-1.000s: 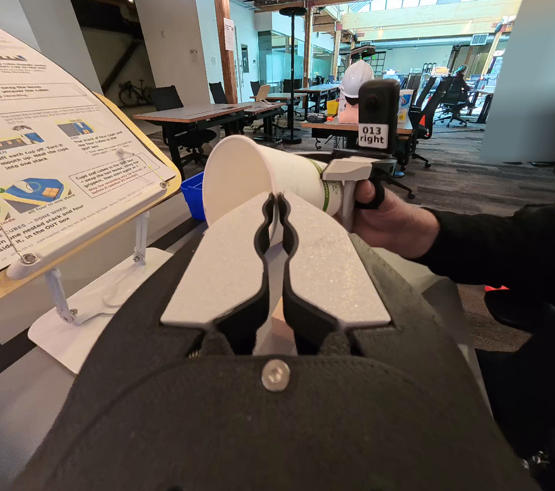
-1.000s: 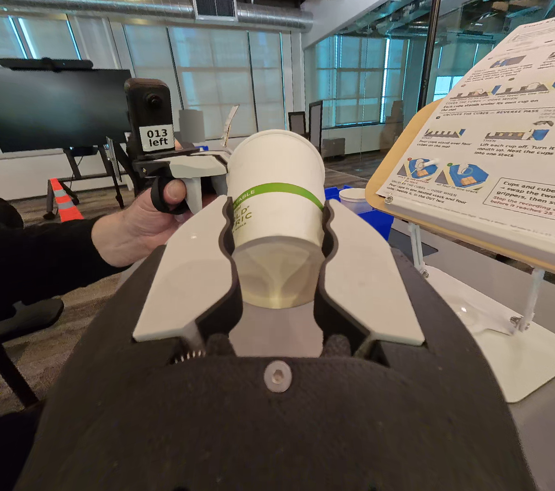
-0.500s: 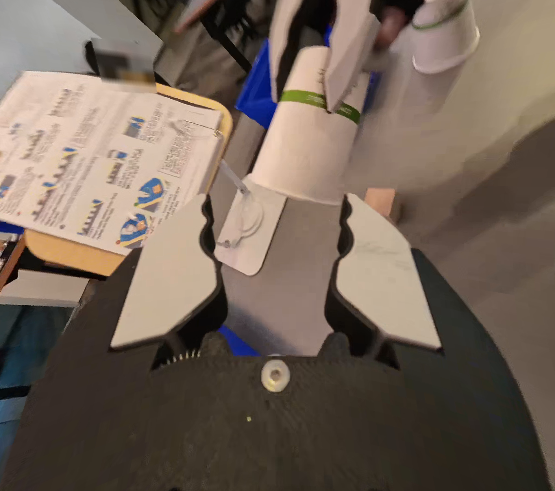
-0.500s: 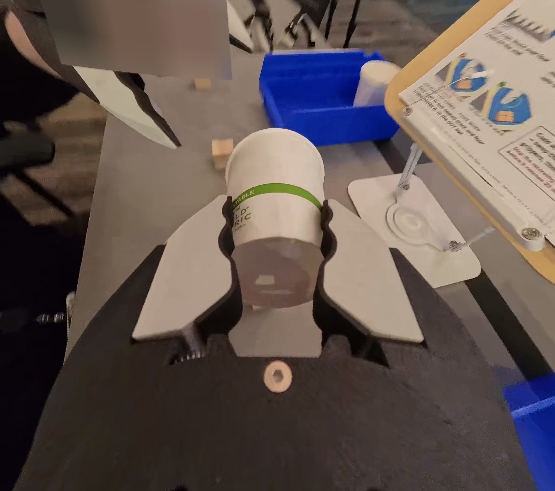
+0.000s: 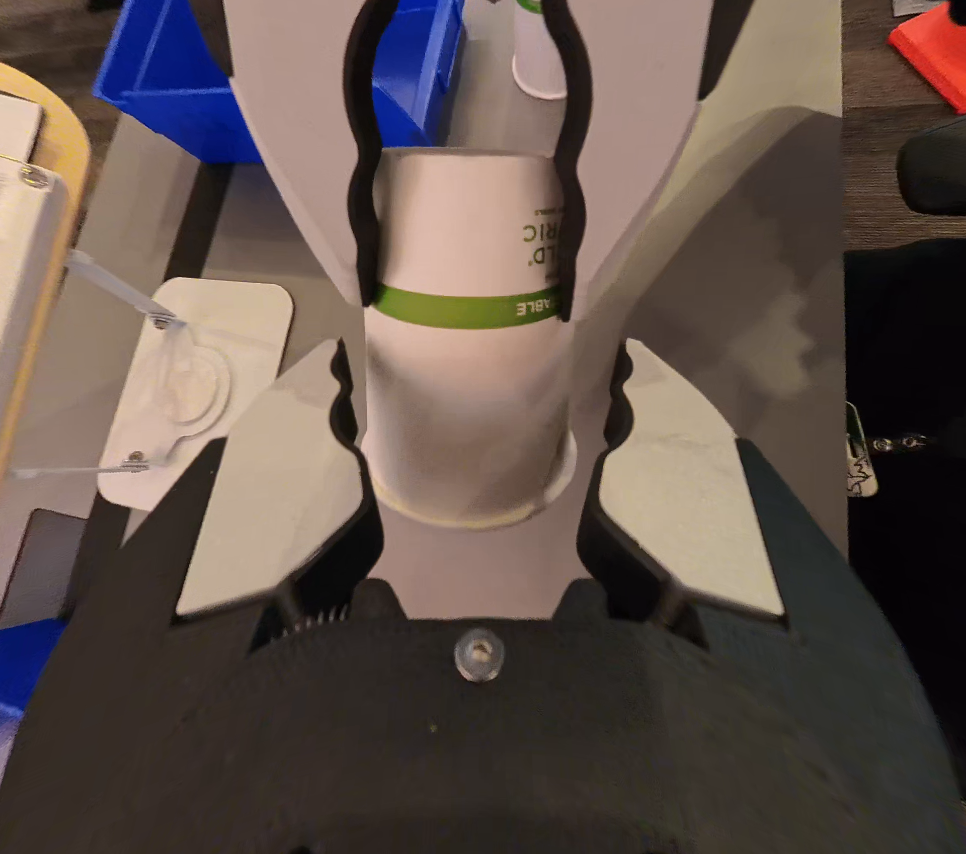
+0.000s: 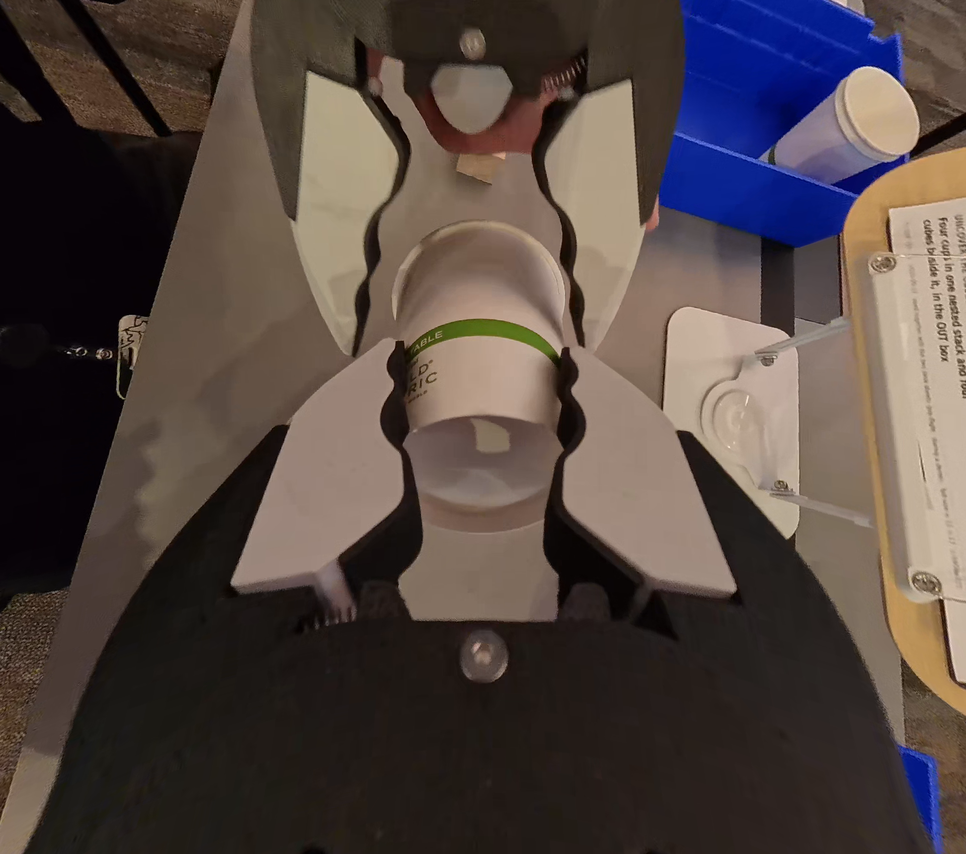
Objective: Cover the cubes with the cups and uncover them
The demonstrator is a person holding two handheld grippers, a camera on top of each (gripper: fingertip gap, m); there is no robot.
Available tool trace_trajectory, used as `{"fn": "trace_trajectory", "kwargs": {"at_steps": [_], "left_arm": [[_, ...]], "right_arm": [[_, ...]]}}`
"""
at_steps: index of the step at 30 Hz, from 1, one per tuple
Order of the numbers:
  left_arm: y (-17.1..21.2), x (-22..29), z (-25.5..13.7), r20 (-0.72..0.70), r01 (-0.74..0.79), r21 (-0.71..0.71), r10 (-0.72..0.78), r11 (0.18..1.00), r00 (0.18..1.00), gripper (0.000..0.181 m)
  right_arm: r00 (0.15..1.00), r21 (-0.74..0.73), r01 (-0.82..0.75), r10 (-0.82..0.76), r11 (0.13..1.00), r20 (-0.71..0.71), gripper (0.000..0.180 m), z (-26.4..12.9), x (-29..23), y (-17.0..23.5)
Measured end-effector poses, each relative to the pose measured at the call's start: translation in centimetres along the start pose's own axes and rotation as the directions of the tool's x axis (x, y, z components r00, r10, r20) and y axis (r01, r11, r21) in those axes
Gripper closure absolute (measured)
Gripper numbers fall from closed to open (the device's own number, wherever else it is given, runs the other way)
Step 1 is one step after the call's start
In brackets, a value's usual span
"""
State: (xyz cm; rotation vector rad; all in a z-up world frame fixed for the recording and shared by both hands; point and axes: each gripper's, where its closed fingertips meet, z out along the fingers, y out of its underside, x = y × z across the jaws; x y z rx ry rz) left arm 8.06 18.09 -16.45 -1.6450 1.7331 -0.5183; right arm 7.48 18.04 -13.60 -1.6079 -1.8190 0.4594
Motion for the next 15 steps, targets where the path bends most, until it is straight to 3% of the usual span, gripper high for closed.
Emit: {"fn": "trace_trajectory", "kwargs": {"at_steps": [4,8,10,13,15], "left_arm": [[0.9,0.5,1.0,-0.042,0.018,-0.035,-0.02,0.999,0.999,0.102],[1.4,0.7,1.8,-0.061,0.042,-0.039,-0.045,0.998,0.997,0.103],[1.8,0.4,2.2,-0.051,0.064,-0.042,-0.066,0.997,0.997,0.105],[2.0,0.4,2.6,-0.058,0.091,-0.007,-0.092,0.996,0.994,0.109],[2.0,0.1,2.8,-0.048,0.1,0.037,-0.098,0.994,0.994,0.114]], "right_arm": [[0.999,-0.022,0.024,-0.024,0.999,0.032,0.128,0.8,-0.8,-0.3],[0.999,-0.02,0.025,-0.024,0.999,0.041,0.136,1.0,-0.9,-0.6],[0.995,0.015,0.023,-0.024,1.0,0.102,0.154,0.6,-1.6,-1.2],[0.998,0.003,-0.02,0.02,1.0,0.057,0.18,0.4,-0.8,-0.6],[0.998,0.06,-0.06,0.059,0.996,0.017,0.159,-0.6,-0.5,-1.0]]}}
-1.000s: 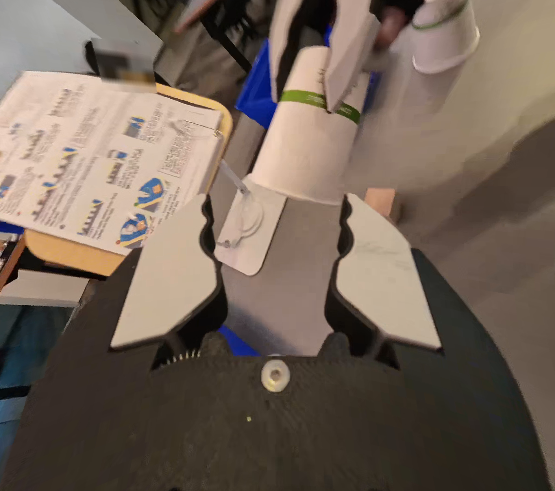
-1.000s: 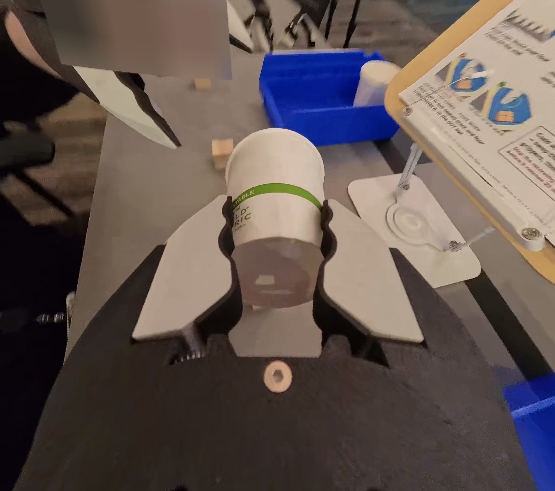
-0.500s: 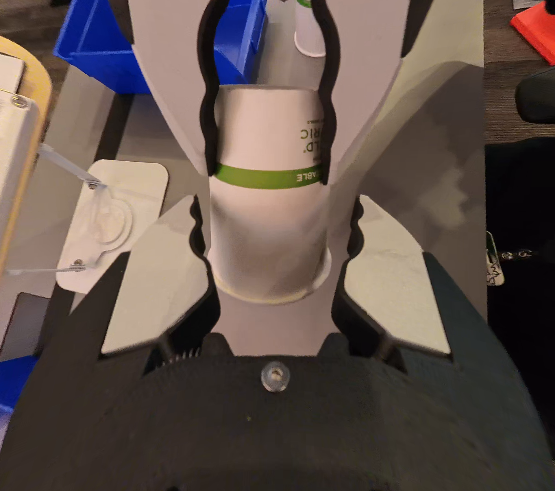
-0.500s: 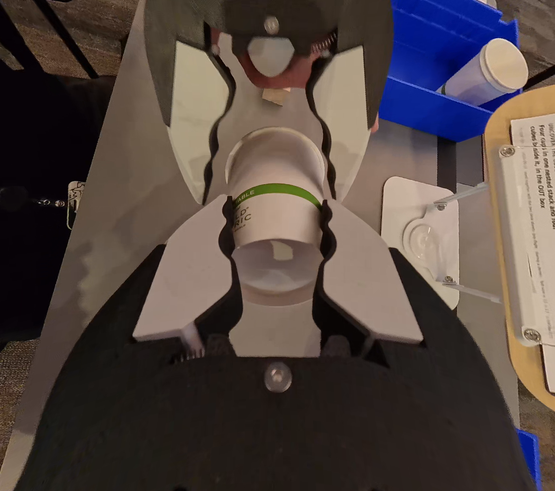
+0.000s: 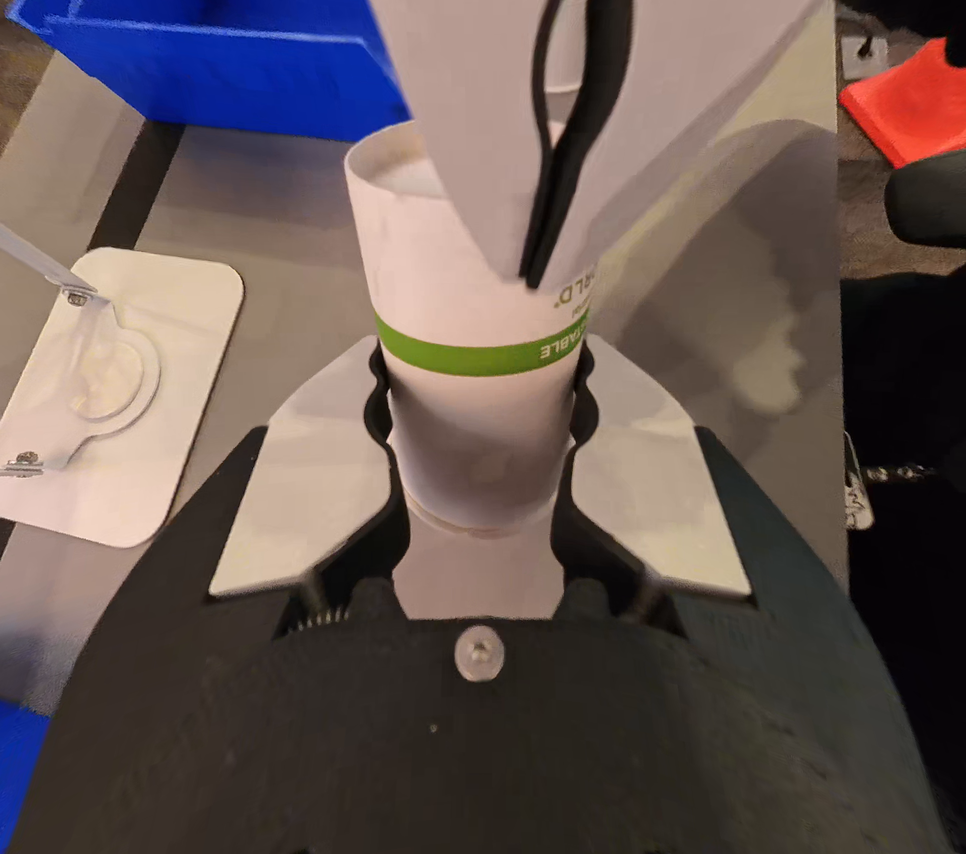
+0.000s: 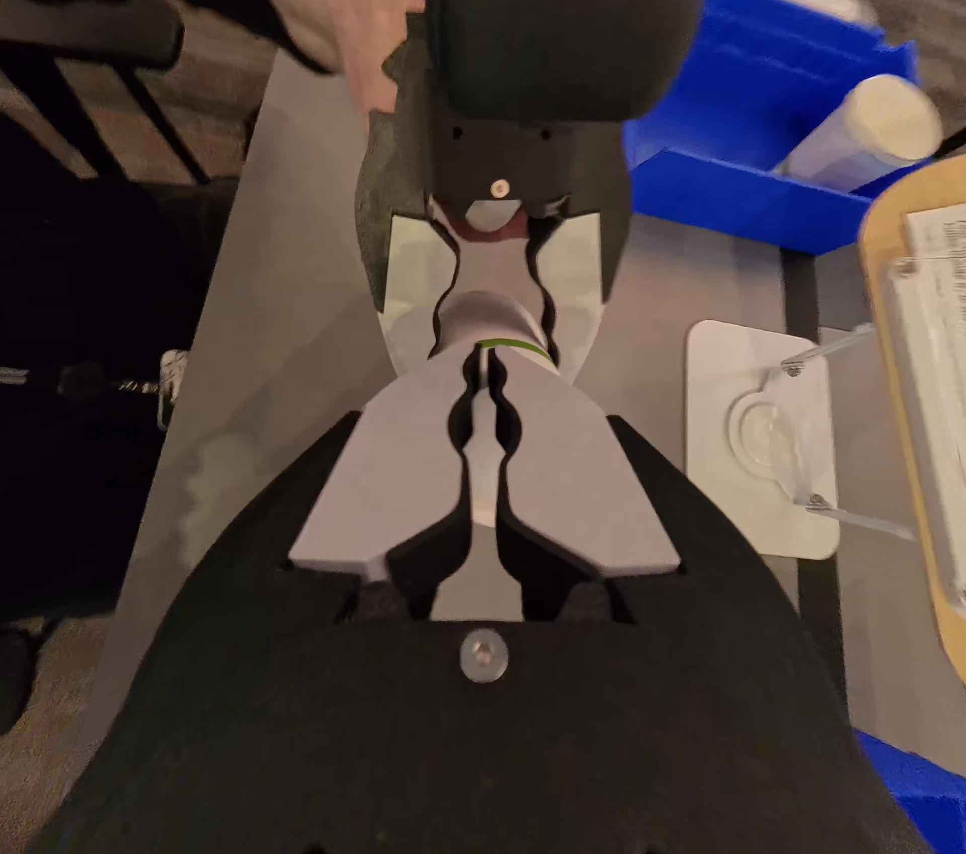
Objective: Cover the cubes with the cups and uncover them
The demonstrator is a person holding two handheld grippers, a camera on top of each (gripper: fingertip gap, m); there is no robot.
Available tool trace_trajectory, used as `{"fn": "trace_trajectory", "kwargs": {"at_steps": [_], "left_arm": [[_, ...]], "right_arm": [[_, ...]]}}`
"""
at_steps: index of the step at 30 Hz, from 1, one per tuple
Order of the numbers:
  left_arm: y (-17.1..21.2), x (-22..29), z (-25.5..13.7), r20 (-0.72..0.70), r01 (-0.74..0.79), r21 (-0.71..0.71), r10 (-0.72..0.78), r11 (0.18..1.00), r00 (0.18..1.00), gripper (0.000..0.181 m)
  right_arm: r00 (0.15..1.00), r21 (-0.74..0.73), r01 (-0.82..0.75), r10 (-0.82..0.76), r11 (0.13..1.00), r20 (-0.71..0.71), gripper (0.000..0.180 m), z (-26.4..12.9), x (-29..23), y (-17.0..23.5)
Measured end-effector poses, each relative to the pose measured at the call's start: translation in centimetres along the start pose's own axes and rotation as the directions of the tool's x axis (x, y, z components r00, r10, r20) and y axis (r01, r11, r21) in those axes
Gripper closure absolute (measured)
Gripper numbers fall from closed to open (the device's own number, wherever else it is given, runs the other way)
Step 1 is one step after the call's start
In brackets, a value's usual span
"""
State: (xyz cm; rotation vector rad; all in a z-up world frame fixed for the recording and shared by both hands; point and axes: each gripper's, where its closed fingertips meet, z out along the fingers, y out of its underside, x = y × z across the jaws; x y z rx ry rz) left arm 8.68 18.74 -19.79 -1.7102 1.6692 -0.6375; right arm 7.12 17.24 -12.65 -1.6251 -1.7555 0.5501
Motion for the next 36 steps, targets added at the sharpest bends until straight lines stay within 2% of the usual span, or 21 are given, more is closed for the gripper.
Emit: {"fn": "trace_trajectory", "kwargs": {"at_steps": [3,5,9,10,14,16,18,22,30,36], "left_arm": [[-0.1,-0.5,0.1,0.015,0.027,0.057,-0.028,0.998,1.0,0.115],[-0.8,-0.8,-0.5,0.02,0.05,0.148,-0.053,0.988,0.998,0.115],[-2.6,-1.3,-1.4,0.02,0.09,0.323,-0.102,0.942,0.995,0.115],[-2.6,-1.3,-1.2,0.025,0.097,0.327,-0.111,0.94,0.993,0.114],[-3.3,-0.5,-0.2,0.032,0.079,0.333,-0.095,0.94,0.995,0.115],[-3.4,-0.4,0.1,0.045,0.068,0.339,-0.089,0.938,0.995,0.114],[-3.0,-0.4,0.3,0.041,0.084,0.335,-0.103,0.939,0.994,0.114],[-1.9,-0.4,1.3,0.032,0.11,0.332,-0.128,0.937,0.991,0.108],[2.1,-0.2,5.7,0.014,0.199,0.24,-0.208,0.95,0.978,0.104],[5.5,-0.3,4.8,0.05,0.25,0.147,-0.26,0.957,0.964,0.106]], "right_arm": [[0.992,0.078,-0.027,0.036,0.997,-0.124,0.126,-2.0,1.4,0.6],[0.974,0.184,-0.061,0.098,0.981,-0.203,0.103,-3.5,2.4,1.2],[0.953,0.472,-0.135,0.244,0.871,-0.18,0.098,-4.4,2.7,1.3],[0.95,0.515,-0.142,0.263,0.845,-0.169,0.097,-4.1,2.6,1.3],[0.95,0.598,-0.204,0.304,0.775,-0.07,0.093,-1.8,1.9,1.0],[0.942,0.642,-0.205,0.326,0.739,-0.074,0.099,-1.7,2.4,0.9],[0.943,0.631,-0.215,0.326,0.746,-0.064,0.105,-1.2,2.4,1.3],[0.94,0.598,-0.248,0.338,0.762,-0.041,0.105,-0.1,2.3,2.5],[0.933,0.522,-0.288,0.358,0.803,-0.035,0.105,3.7,1.9,7.0],[0.921,0.488,-0.322,0.387,0.811,-0.036,0.105,6.3,2.4,10.1]]}}
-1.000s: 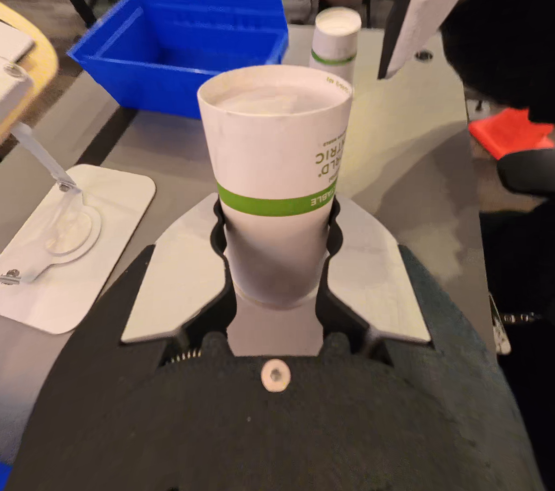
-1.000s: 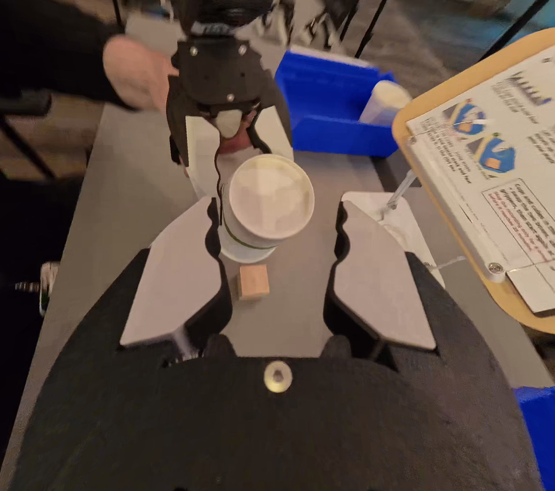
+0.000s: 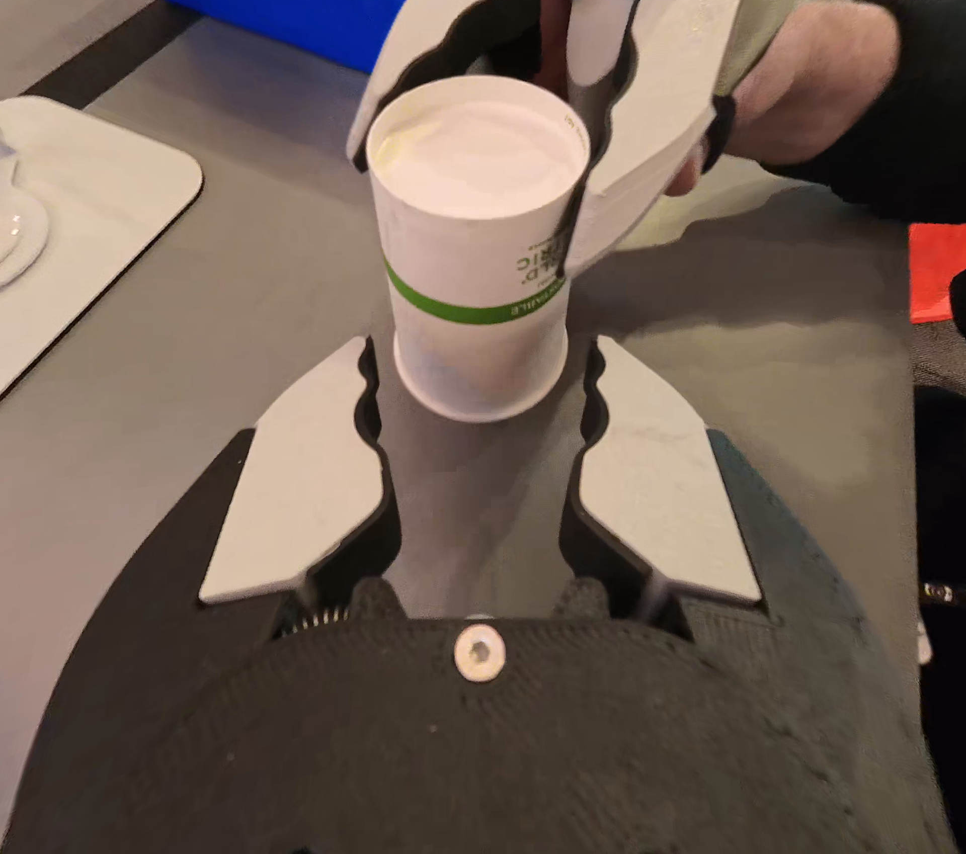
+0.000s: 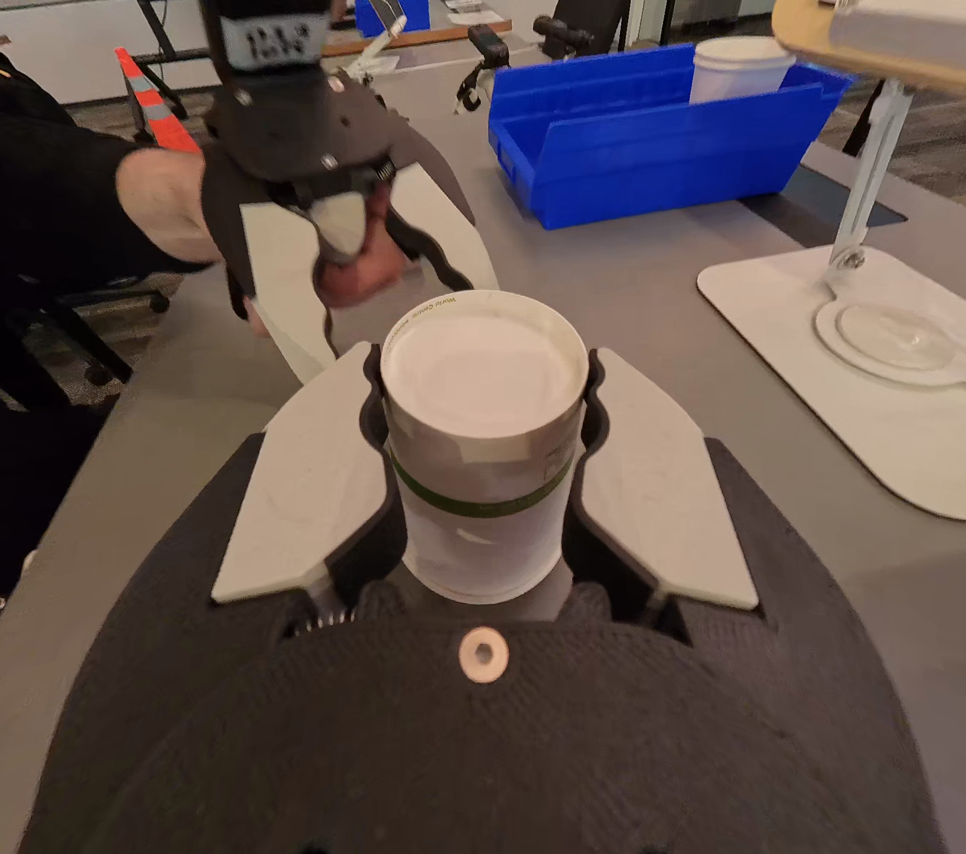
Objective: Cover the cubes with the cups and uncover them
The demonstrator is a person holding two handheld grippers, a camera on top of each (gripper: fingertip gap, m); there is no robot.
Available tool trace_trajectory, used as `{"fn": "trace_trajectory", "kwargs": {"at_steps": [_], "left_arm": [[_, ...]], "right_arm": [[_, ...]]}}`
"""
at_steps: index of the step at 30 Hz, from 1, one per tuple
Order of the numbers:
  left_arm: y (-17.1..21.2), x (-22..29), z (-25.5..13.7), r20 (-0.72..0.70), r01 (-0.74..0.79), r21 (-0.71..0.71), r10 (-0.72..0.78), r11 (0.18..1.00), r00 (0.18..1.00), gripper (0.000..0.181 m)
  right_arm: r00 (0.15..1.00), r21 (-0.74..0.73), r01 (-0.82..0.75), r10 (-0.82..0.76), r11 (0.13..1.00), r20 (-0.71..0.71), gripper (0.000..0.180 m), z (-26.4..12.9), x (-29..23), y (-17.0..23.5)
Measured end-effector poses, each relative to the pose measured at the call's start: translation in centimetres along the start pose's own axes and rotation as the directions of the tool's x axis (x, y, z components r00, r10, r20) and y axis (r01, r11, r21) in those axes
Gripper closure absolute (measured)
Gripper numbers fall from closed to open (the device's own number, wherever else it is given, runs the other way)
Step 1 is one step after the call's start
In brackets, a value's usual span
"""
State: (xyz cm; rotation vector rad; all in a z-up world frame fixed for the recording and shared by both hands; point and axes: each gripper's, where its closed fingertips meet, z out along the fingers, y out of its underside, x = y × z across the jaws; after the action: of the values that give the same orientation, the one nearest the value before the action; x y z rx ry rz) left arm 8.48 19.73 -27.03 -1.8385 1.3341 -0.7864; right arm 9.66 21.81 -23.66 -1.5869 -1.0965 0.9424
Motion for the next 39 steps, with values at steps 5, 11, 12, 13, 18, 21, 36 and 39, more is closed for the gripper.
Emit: {"fn": "trace_trajectory", "kwargs": {"at_steps": [5,11,12,13,18,21,36,39], "left_arm": [[1.5,-0.4,-2.5,0.056,0.007,-0.022,-0.006,1.0,0.998,0.109],[2.1,-0.2,-3.3,0.062,0.003,-0.023,-0.001,1.0,0.998,0.115],[2.0,-0.1,-3.3,0.062,0.001,-0.018,0.0,1.0,0.998,0.115],[1.9,-0.1,-3.3,0.061,0.0,-0.015,0.001,1.0,0.998,0.115],[1.5,0.0,-3.6,0.066,-0.008,-0.001,0.008,1.0,0.998,0.115],[1.2,-0.2,-4.2,0.083,-0.018,0.01,0.017,1.0,0.996,0.115],[-3.9,-19.7,-19.4,0.594,-0.222,-0.142,0.262,0.965,0.76,0.139],[-2.2,-26.0,-20.4,0.632,-0.239,-0.328,0.4,0.914,0.664,0.146]], "right_arm": [[1.0,-0.013,0.012,-0.012,1.0,-0.008,0.105,0.6,0.4,1.3],[0.997,-0.048,0.075,-0.076,0.996,-0.012,0.105,0.7,0.1,1.7],[0.997,-0.054,0.08,-0.081,0.995,-0.015,0.105,0.7,0.1,1.7],[0.996,-0.062,0.084,-0.085,0.995,-0.018,0.105,0.8,0.1,1.7],[0.996,-0.063,0.082,-0.084,0.995,-0.02,0.105,0.8,0.1,1.7],[0.996,-0.08,0.081,-0.083,0.994,-0.027,0.104,0.7,0.1,1.7],[0.993,0.214,0.03,-0.005,0.976,-0.118,0.113,-4.0,2.8,-1.0],[0.99,0.204,0.036,-0.008,0.978,-0.139,0.116,-4.2,3.2,-0.4]]}}
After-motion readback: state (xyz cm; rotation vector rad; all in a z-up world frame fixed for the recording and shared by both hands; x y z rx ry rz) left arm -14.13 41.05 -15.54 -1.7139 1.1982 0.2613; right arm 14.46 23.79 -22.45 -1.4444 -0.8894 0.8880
